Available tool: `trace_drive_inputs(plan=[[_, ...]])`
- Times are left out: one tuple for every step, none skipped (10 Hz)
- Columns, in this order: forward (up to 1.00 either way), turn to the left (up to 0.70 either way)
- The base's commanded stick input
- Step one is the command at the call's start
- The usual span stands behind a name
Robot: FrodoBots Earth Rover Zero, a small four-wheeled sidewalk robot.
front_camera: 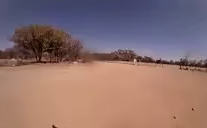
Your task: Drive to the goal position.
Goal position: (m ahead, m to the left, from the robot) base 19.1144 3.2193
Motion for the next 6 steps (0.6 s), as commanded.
trace_drive_inputs(plan=[[1.0,0.0],[1.0,0.0],[1.0,0.0],[1.0,0.0],[1.0,0.0],[1.0,0.0]])
